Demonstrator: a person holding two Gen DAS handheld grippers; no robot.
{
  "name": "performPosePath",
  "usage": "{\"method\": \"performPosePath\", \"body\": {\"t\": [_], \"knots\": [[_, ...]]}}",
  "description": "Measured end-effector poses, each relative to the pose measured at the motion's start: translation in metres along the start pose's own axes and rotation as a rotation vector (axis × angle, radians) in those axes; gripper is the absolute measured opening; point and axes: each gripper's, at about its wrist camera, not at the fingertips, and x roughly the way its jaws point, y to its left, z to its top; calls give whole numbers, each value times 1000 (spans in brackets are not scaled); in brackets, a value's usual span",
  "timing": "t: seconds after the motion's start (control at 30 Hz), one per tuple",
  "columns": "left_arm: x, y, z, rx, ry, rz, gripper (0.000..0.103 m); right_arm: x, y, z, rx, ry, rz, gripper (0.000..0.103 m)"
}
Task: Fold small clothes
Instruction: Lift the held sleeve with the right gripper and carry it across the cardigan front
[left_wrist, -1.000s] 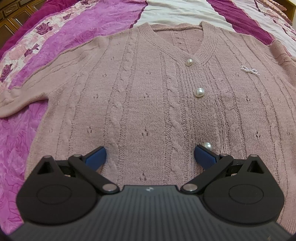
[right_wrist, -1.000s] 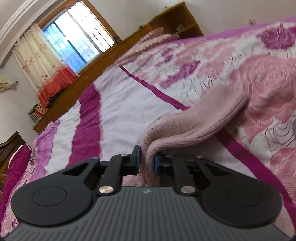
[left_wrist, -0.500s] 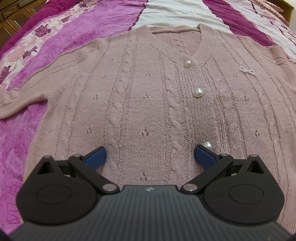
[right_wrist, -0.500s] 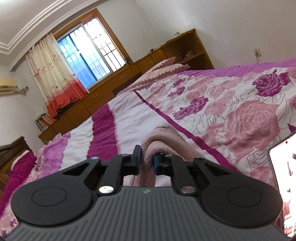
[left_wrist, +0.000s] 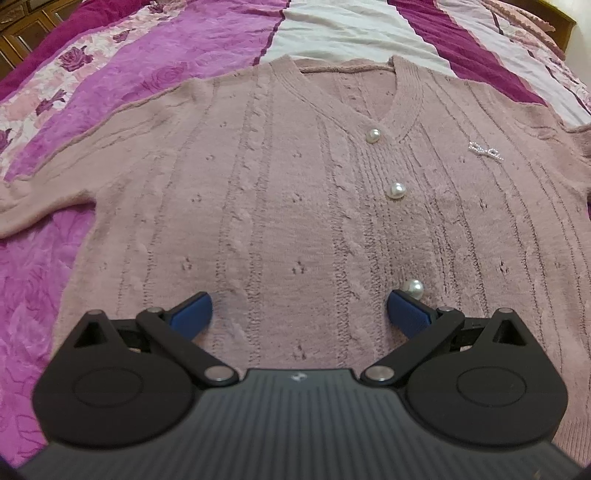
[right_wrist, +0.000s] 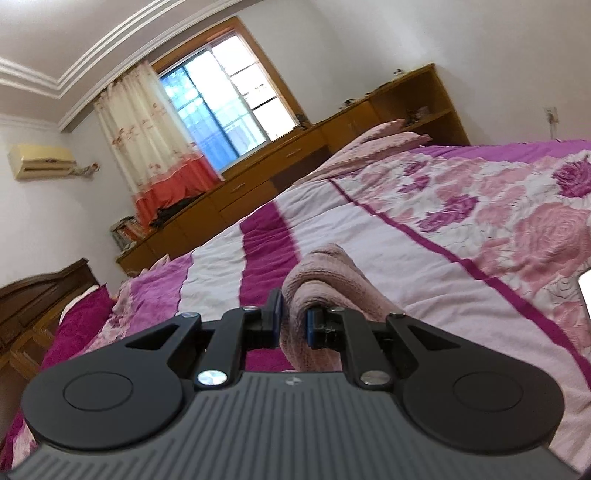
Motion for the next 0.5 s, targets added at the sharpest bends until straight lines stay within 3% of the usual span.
{"method": "performPosePath", "body": {"t": [0.2,0.5], "knots": [[-16,14,0,16,-46,32,103,0,46,-6,-46,26,40,14],[-39,58,9,-55,-99,65,103,3,128,-31,-109,66,117,14]]}}
